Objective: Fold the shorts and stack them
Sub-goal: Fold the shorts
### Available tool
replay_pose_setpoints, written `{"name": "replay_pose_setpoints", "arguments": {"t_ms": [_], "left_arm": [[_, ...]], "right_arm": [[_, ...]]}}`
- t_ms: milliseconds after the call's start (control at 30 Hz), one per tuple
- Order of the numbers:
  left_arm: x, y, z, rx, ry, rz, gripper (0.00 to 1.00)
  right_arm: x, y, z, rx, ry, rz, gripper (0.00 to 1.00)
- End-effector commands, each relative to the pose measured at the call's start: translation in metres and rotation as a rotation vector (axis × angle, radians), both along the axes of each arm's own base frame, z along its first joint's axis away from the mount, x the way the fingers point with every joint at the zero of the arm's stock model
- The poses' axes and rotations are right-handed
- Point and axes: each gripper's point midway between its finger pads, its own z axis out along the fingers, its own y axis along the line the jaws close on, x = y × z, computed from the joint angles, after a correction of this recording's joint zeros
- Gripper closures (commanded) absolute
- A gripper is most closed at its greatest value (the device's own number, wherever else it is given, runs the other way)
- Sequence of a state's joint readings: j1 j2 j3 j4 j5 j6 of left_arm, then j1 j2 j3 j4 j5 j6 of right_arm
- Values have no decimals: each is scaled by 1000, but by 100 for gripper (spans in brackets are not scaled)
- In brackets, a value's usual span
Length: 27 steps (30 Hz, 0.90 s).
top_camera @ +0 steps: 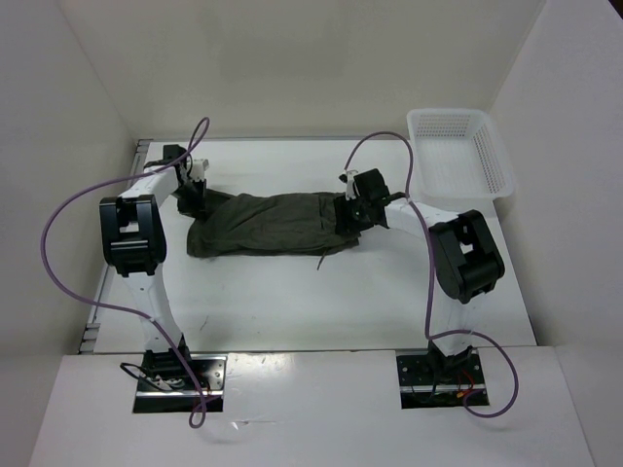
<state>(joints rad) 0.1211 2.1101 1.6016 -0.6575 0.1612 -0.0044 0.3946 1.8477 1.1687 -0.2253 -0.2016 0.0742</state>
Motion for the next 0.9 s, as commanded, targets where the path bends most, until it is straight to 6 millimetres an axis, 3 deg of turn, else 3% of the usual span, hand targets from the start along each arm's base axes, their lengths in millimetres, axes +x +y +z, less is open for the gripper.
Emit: {"name": "replay_pose_setpoints", "arguments": {"t_ms": [0,33,133,300,433,700,867], "left_arm": [[-5,-7,-7,-29,23,-18,96],[-7,-8,-10,-30,28,-18,100],[-3,-7,-3,-25,-5,-18,100],[21,6,50,48,-159,4,100],[36,11,90,78,-259,15,100],[35,6,88,93,-251,5,100],[64,2,107,115,-336,-1,100]], "right_arm": [[-9,1,5,21,5,-3,44],[-8,1,5,12,-2,9,44],[-5,-10,7,-52,-51,26,44],[-9,-37,-2,-201,-109,68,45],[-14,-40,2,-216,-136,96,45],[-13,-41,6,-234,-162,142,45],[-13,-40,6,-231,-164,155,45]]}}
